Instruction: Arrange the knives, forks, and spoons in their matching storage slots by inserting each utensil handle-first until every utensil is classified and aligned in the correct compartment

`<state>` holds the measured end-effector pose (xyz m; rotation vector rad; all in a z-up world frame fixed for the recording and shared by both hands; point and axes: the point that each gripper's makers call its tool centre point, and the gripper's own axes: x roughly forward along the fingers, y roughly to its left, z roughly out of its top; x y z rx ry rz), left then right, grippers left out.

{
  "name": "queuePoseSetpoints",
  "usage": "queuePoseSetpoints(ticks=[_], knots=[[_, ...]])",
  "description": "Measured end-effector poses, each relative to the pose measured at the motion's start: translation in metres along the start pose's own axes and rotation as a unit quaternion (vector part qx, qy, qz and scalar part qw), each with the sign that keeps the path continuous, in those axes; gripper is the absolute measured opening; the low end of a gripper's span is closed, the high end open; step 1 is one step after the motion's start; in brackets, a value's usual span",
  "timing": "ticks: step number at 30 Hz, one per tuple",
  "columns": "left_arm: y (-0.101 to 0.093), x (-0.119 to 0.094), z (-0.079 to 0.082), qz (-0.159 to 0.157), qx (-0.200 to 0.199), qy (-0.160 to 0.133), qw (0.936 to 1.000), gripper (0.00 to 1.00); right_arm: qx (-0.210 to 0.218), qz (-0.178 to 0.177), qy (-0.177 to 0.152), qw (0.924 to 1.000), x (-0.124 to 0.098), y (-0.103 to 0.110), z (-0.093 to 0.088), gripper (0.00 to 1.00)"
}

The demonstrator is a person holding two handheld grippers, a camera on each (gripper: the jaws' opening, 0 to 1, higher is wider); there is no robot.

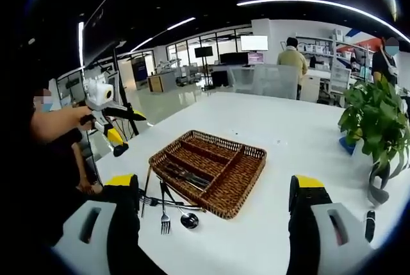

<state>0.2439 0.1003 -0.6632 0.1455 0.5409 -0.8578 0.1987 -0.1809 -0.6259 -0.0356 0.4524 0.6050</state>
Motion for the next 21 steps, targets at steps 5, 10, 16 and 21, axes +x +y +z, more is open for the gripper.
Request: queuePoseSetpoints(ticks=[5, 10, 16, 21], knots=[[-0.004, -0.021, 0.015, 0.02, 0.002, -0.049, 0.9986, 1.0, 0.005, -0.001, -0.011, 0.9999, -0.003, -0.002, 0.001, 0.99], [-0.007, -0.038, 0.009, 0.033, 0.005, -0.045, 0.9984, 1.0, -0.002, -0.002, -0.008, 1.0, -0.005, -0.004, 0.0, 0.99], [-0.002, -0.049, -0.016, 0.053, -0.002, -0.021, 0.9984, 1.0, -0.02, 0.006, 0.001, 0.9998, -0.004, 0.002, -0.004, 0.99], [-0.005, -0.056, -0.012, 0.064, 0.02, -0.036, 0.9971, 1.0, -0.041, 0.008, 0.009, 0.9991, -0.005, 0.009, -0.007, 0.99]])
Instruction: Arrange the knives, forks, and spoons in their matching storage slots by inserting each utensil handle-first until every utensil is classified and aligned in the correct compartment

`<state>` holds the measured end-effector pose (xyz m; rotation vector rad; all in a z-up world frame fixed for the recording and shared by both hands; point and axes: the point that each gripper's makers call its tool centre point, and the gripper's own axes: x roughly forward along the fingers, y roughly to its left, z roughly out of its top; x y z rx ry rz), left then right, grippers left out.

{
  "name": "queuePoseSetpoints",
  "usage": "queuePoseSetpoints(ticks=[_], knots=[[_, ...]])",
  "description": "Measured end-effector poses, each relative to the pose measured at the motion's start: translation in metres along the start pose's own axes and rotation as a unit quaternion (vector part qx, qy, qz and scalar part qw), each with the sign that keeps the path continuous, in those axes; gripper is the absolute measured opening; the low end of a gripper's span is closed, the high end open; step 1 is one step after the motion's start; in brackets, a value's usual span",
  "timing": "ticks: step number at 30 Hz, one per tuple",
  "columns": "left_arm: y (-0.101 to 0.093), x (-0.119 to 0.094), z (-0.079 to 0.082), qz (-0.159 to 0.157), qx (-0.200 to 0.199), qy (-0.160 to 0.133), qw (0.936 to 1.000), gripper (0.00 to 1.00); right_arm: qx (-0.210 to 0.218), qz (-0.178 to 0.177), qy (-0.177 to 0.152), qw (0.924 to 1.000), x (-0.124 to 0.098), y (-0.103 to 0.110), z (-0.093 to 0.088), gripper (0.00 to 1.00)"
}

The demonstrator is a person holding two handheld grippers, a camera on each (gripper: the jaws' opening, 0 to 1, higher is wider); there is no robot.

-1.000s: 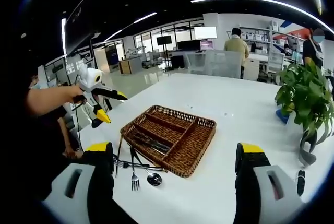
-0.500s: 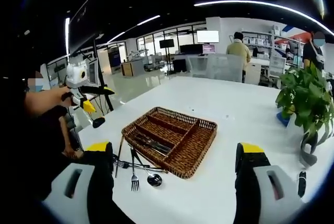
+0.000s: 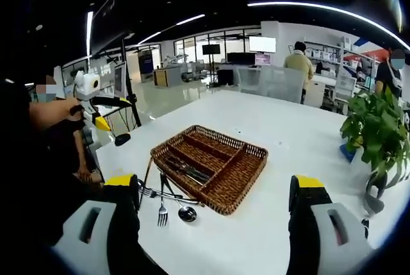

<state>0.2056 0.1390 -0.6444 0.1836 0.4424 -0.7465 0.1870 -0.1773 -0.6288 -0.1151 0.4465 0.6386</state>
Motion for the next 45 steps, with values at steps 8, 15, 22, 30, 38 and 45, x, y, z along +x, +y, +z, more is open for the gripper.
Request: queuePoseSetpoints(ticks=[8, 15, 22, 30, 38, 45], knots=[[0.005, -0.001, 0.0, -0.01, -0.006, -0.001, 0.9999, 1.0, -0.01, 0.003, 0.006, 0.9999, 0.003, 0.003, 0.002, 0.99], [0.011, -0.003, -0.002, -0.015, -0.002, -0.001, 0.9999, 1.0, -0.019, 0.014, 0.008, 0.9997, 0.008, 0.01, 0.005, 0.99], [0.023, -0.009, 0.006, 0.003, 0.012, -0.015, 0.9998, 1.0, -0.02, 0.038, 0.003, 0.9991, 0.021, 0.014, 0.016, 0.99], [0.028, -0.017, 0.006, 0.005, 0.007, -0.019, 0.9998, 1.0, -0.051, 0.062, 0.011, 0.9967, 0.04, 0.024, 0.021, 0.97], [0.028, -0.023, 0.002, 0.018, 0.014, -0.021, 0.9995, 1.0, -0.084, 0.096, 0.022, 0.9916, 0.058, 0.04, 0.019, 0.93], [0.028, -0.025, -0.003, 0.016, 0.009, -0.013, 0.9998, 1.0, -0.107, 0.125, 0.027, 0.986, 0.075, 0.053, 0.013, 0.89]])
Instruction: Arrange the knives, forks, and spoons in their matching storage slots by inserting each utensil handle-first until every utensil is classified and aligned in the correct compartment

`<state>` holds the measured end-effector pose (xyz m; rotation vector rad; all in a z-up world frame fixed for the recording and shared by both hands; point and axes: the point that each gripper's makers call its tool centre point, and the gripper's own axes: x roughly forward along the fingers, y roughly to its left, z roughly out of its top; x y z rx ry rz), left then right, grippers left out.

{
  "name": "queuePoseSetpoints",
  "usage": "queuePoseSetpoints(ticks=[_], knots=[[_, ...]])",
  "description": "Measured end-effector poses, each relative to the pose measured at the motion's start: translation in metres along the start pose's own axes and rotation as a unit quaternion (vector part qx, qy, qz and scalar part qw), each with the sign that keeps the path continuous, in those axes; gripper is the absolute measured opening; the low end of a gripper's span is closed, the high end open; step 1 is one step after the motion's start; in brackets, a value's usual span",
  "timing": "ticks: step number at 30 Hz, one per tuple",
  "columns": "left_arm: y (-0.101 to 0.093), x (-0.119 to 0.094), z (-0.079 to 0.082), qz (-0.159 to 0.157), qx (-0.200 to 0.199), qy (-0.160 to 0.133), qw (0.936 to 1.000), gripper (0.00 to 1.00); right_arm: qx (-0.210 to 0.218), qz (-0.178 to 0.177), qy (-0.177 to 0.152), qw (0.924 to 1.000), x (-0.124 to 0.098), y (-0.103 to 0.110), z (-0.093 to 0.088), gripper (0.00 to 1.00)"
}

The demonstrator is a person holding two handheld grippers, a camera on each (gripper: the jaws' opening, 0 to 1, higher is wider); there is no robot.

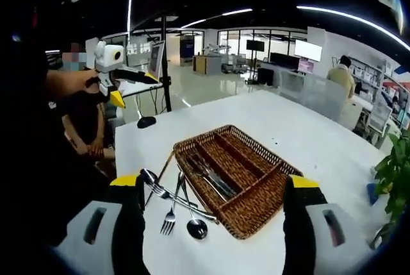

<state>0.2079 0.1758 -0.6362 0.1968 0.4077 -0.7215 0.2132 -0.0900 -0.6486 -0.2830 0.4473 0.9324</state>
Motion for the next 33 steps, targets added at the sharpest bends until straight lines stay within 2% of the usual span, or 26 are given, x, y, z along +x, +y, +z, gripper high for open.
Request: queuePoseSetpoints(ticks=[5, 12, 16, 23, 30, 33], knots=[[0.001, -0.003, 0.0, 0.004, -0.001, 0.001, 1.0, 1.0, -0.006, 0.017, 0.002, 0.9998, 0.014, 0.006, -0.004, 0.86], [0.005, -0.009, -0.001, 0.008, -0.003, 0.008, 0.9999, 1.0, -0.04, 0.052, 0.007, 0.9978, 0.033, 0.019, -0.013, 0.81], [0.008, -0.012, -0.002, 0.011, -0.005, 0.011, 0.9999, 1.0, -0.049, 0.073, 0.02, 0.996, 0.044, 0.026, -0.023, 0.73], [0.008, -0.011, -0.008, 0.009, -0.013, 0.013, 0.9998, 1.0, -0.06, 0.089, 0.026, 0.9939, 0.061, 0.032, -0.033, 0.73], [0.007, -0.007, -0.008, 0.004, -0.013, 0.013, 0.9998, 1.0, -0.084, 0.114, 0.042, 0.9891, 0.08, 0.043, -0.048, 0.68], [0.008, -0.004, -0.008, 0.003, -0.014, 0.012, 0.9998, 1.0, -0.12, 0.14, 0.07, 0.9803, 0.09, 0.053, -0.066, 0.55]])
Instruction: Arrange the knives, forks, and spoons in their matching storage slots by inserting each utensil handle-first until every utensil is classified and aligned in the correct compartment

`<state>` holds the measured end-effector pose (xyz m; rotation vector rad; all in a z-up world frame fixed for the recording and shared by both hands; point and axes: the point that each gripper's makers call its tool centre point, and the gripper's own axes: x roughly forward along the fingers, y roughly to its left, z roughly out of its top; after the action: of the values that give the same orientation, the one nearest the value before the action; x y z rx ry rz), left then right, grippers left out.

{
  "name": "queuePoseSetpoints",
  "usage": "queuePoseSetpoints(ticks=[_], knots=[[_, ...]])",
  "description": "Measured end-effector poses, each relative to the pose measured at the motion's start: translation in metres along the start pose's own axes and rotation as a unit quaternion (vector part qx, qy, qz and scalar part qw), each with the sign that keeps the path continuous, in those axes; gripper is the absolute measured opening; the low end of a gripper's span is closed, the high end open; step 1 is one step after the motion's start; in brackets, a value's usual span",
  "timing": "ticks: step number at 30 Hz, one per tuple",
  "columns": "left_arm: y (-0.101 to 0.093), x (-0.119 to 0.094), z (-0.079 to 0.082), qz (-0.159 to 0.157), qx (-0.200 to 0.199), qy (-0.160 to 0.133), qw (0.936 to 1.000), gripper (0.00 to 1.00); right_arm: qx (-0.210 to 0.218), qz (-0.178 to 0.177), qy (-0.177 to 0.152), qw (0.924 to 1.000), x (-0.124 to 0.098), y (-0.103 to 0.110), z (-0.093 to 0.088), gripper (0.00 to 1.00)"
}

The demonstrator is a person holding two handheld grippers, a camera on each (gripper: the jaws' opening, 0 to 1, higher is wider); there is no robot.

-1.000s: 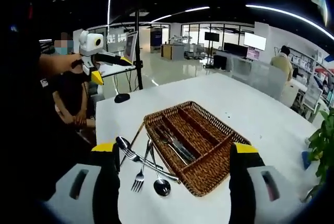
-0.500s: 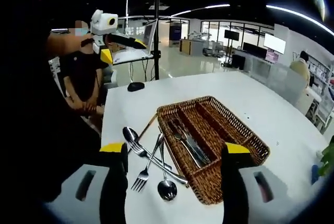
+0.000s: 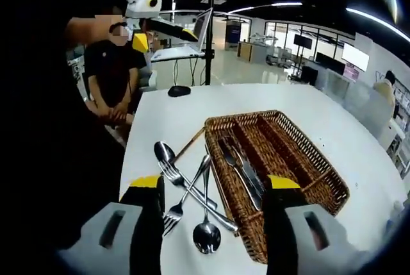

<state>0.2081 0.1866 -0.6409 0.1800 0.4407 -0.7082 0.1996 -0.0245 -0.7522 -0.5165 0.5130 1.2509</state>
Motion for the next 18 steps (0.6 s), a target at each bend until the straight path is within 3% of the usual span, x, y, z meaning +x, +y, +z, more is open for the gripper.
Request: queuePoseSetpoints(ticks=[4, 11, 18], knots=[[0.002, 0.003, -0.003, 0.001, -0.003, 0.004, 1.0, 1.0, -0.038, 0.023, 0.018, 0.9988, 0.017, 0.015, -0.011, 0.52], [0.003, 0.002, -0.006, 0.001, -0.009, 0.002, 1.0, 1.0, -0.042, 0.034, 0.031, 0.9981, 0.039, 0.017, -0.023, 0.43], [0.005, 0.0, -0.012, 0.004, -0.02, 0.001, 0.9998, 1.0, -0.062, 0.069, 0.055, 0.9942, 0.059, 0.025, -0.042, 0.34]])
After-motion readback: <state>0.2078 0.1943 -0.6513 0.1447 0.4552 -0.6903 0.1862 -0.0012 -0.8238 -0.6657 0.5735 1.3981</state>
